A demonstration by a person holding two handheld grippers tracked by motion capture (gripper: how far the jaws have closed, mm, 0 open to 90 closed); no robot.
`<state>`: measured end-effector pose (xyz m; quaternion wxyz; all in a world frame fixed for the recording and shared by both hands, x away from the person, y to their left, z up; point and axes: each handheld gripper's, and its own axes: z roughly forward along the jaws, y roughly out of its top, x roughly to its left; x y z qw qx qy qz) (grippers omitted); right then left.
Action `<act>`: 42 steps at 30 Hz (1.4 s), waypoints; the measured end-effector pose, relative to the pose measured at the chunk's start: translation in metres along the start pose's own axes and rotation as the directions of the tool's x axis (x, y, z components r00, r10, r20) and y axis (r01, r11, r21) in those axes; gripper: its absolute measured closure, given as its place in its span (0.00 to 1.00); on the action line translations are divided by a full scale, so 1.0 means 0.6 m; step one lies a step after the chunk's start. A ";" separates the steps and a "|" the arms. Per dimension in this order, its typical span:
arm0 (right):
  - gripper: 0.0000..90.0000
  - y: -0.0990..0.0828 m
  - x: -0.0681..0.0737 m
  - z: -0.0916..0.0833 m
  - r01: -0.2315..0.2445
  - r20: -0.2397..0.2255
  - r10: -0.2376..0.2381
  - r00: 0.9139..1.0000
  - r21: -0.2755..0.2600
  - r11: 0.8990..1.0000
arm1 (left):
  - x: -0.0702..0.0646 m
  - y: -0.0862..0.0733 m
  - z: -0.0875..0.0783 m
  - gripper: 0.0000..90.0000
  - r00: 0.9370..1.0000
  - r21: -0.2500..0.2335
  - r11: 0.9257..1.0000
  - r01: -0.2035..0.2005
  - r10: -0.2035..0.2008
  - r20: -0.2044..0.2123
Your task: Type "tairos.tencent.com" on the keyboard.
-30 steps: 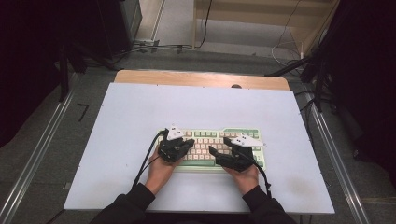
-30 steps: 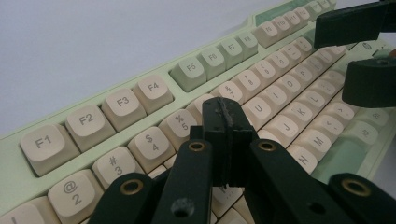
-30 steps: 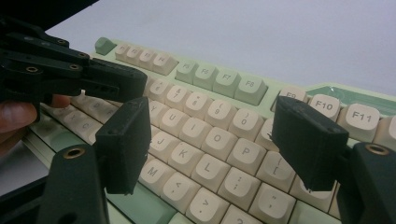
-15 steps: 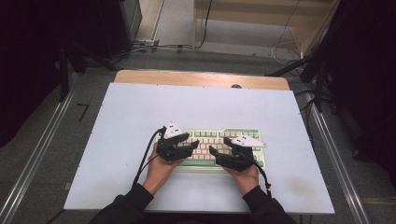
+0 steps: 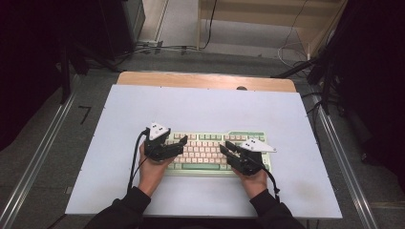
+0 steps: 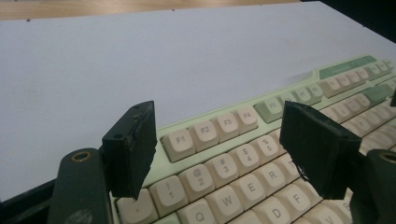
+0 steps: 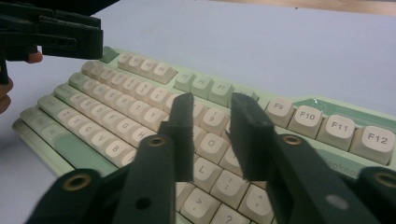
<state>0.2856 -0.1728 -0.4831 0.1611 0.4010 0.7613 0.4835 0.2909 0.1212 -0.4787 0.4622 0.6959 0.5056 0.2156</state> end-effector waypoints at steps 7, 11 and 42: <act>0.97 0.001 0.002 -0.008 0.019 0.000 -0.019 1.000 -0.013 1.000 | 0.008 -0.006 -0.006 0.31 1.000 -0.011 1.000 0.009 -0.010 -0.017; 0.97 0.002 0.005 -0.010 0.034 -0.003 -0.034 0.999 -0.014 0.999 | 0.008 -0.007 -0.007 0.31 1.000 -0.013 1.000 0.014 -0.014 -0.016; 0.97 -0.029 0.016 -0.010 0.106 0.004 -0.107 0.994 0.113 0.988 | 0.013 -0.019 -0.016 0.33 1.000 -0.005 1.000 0.018 -0.018 -0.008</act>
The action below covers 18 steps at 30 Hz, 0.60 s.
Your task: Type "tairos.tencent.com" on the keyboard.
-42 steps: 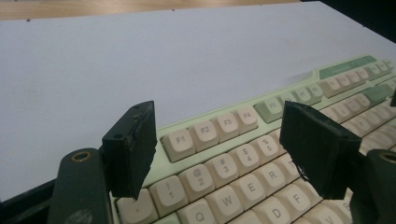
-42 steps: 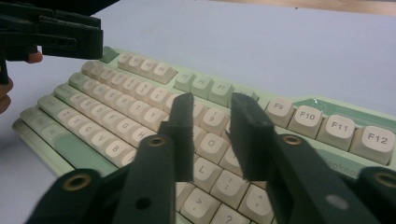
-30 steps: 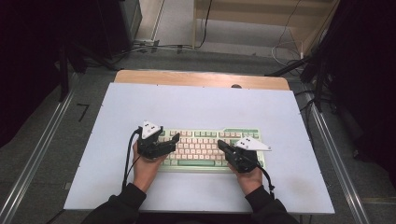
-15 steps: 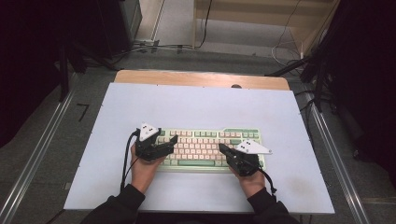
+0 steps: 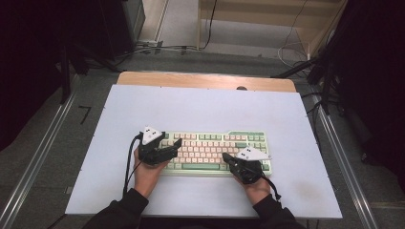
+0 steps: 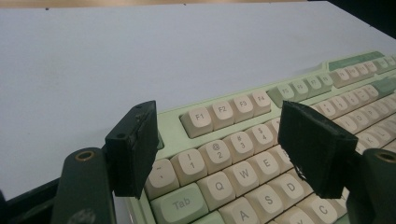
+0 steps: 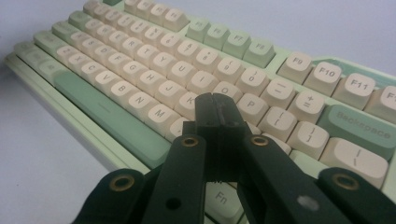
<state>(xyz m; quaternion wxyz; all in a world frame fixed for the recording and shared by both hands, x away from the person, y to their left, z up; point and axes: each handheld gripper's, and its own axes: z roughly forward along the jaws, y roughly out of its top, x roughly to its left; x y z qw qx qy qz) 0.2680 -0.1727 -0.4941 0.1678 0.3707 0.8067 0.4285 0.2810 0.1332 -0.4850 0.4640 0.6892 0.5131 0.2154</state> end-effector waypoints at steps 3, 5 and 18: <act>0.97 -0.001 0.002 0.002 0.006 0.001 -0.006 1.000 0.008 1.000 | 0.001 0.000 0.000 0.33 1.000 0.002 1.000 -0.001 0.001 0.000; 0.97 -0.001 0.002 0.003 0.007 0.004 -0.007 1.000 0.012 1.000 | 0.001 0.000 0.000 0.33 1.000 0.003 1.000 0.001 -0.001 0.004; 0.97 -0.004 0.001 0.006 0.010 0.007 -0.010 1.000 0.029 1.000 | 0.002 0.000 0.000 0.33 1.000 0.003 1.000 0.002 -0.002 0.003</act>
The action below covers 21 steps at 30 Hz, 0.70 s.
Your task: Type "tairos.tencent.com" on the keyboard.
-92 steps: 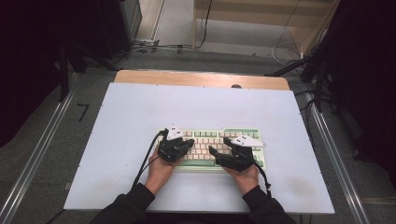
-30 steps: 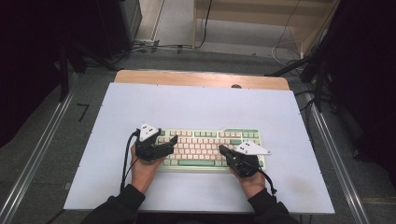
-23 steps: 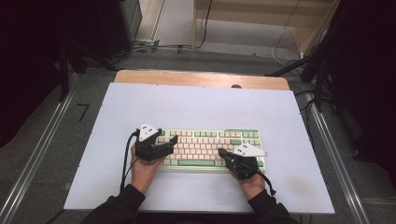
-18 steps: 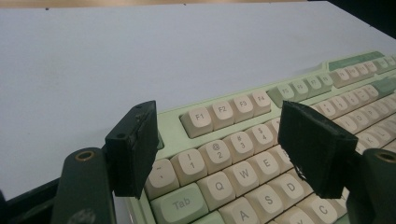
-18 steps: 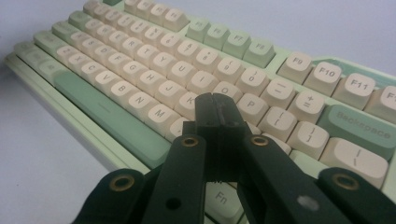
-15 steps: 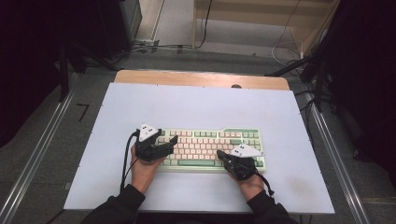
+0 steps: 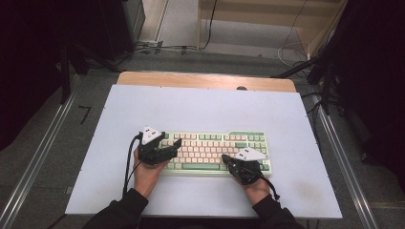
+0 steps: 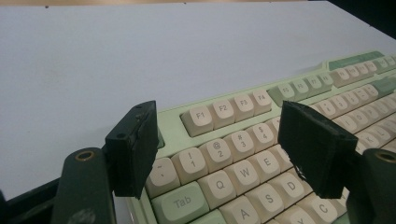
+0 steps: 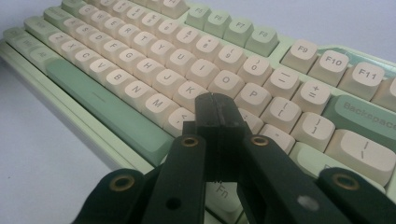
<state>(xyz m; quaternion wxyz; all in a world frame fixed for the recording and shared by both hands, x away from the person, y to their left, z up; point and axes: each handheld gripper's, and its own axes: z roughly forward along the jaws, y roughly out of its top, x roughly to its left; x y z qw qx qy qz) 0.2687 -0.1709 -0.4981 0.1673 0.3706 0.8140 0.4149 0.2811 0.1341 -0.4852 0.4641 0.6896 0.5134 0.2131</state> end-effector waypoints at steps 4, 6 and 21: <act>0.97 -0.002 0.000 0.003 -0.004 0.000 0.004 1.000 0.015 1.000 | 0.000 0.000 0.000 0.33 1.000 0.000 1.000 0.001 -0.001 0.002; 0.97 0.001 -0.004 0.000 -0.021 -0.013 0.021 1.000 0.002 1.000 | 0.000 0.000 0.000 0.33 1.000 0.000 1.000 0.001 -0.001 0.001; 0.37 0.016 -0.026 -0.025 -0.099 -0.003 0.100 0.995 -0.130 0.986 | 0.000 0.000 -0.001 0.34 1.000 -0.004 1.000 0.005 -0.004 0.010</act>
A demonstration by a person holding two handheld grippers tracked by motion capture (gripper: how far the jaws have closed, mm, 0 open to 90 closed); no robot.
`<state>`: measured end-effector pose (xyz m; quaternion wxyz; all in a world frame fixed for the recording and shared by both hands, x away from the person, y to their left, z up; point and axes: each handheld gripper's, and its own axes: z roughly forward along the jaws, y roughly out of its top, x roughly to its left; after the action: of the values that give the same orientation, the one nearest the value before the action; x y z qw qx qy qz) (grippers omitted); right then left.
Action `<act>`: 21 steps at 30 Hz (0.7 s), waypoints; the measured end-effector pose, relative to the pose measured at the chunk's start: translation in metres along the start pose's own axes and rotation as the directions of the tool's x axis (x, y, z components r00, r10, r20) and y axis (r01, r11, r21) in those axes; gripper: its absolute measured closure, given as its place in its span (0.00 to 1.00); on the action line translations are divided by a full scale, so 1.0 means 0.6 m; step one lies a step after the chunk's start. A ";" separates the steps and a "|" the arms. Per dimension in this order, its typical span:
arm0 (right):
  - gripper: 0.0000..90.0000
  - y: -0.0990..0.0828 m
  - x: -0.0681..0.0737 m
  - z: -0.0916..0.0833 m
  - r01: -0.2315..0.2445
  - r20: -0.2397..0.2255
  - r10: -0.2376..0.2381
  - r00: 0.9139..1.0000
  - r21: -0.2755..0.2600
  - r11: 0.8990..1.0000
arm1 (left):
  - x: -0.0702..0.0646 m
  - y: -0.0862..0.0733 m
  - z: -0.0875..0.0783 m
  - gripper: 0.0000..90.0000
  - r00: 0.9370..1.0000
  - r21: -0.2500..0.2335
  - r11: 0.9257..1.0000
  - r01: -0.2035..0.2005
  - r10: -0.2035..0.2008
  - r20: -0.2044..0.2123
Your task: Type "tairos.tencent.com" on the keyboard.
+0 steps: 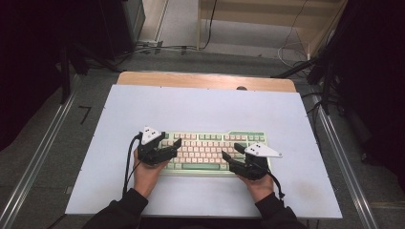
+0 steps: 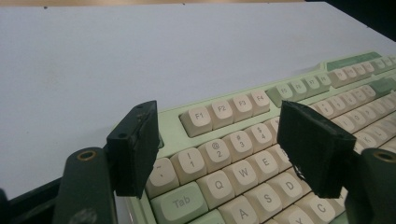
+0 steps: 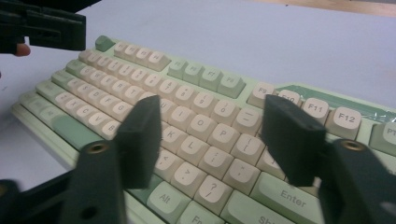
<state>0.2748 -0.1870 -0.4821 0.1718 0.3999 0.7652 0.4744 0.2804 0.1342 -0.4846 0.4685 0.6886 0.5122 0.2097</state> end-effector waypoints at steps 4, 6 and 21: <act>0.29 0.001 -0.007 0.000 -0.018 0.011 0.018 1.000 -0.005 1.000 | -0.002 0.000 -0.002 0.41 1.000 -0.005 1.000 -0.007 0.007 0.021; 0.28 0.002 -0.009 0.000 -0.026 0.016 0.026 1.000 -0.005 1.000 | -0.004 -0.001 -0.002 0.46 0.999 -0.005 1.000 -0.013 0.013 0.035; 0.29 0.001 -0.012 0.003 -0.029 0.029 0.029 0.999 0.011 1.000 | -0.040 -0.007 0.001 1.00 0.964 0.066 0.991 -0.114 0.094 0.250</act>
<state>0.2807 -0.1912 -0.4833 0.1737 0.4188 0.7596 0.4664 0.2696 0.1127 -0.4840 0.4888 0.7534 0.4212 0.1264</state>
